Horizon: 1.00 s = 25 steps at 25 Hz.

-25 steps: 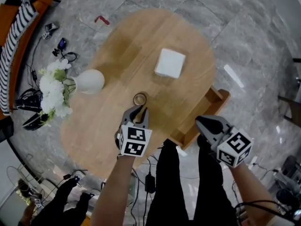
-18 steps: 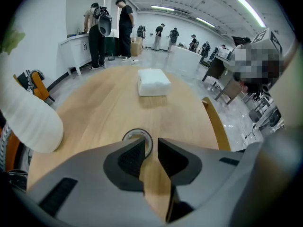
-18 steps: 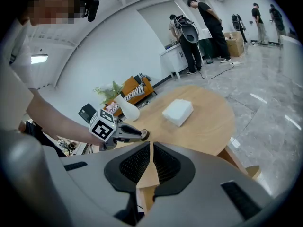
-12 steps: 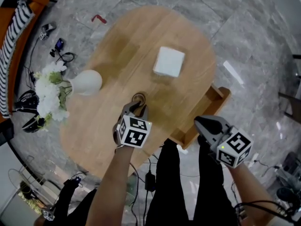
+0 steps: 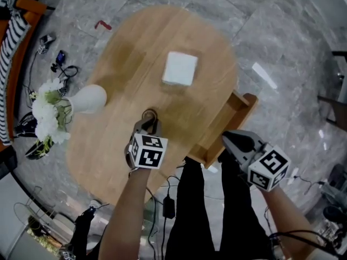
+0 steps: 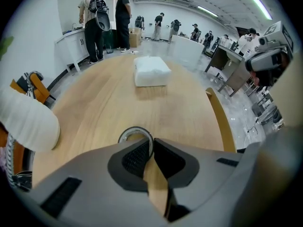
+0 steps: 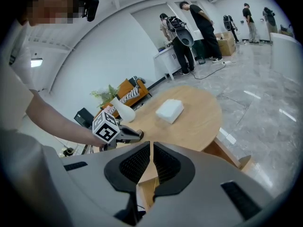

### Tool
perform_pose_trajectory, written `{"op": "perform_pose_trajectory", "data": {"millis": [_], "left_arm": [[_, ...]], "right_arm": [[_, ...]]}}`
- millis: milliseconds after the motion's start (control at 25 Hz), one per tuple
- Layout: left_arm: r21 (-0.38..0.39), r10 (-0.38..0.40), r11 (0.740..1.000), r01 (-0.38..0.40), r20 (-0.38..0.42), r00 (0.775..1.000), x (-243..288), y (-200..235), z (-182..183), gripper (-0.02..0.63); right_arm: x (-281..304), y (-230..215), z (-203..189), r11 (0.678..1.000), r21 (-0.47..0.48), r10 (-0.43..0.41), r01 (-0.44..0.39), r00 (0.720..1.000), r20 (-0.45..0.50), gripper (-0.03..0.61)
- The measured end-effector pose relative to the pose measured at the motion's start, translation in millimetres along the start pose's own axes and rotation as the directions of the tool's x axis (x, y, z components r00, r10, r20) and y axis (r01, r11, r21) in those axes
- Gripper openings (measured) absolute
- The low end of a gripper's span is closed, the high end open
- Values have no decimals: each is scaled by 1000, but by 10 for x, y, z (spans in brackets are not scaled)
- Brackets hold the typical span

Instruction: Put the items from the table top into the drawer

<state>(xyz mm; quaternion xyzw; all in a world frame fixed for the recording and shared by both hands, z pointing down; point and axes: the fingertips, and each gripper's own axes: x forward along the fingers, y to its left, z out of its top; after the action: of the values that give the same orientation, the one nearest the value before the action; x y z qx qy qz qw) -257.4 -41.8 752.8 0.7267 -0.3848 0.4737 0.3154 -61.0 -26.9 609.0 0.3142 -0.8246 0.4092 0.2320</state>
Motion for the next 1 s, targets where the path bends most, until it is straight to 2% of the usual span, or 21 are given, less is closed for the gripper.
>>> {"op": "perform_pose_trajectory", "data": {"millis": [440, 1000], "left_arm": [[-21, -5, 1000, 5, 17, 1000, -120, -413, 42, 35], [-48, -15, 999, 16, 29, 999, -123, -1121, 54, 35]], "right_arm": [[-260, -146, -67, 1000, -21, 6, -6, 1000, -4, 44], [-575, -225, -455, 996, -58, 61, -64, 996, -62, 44]]}}
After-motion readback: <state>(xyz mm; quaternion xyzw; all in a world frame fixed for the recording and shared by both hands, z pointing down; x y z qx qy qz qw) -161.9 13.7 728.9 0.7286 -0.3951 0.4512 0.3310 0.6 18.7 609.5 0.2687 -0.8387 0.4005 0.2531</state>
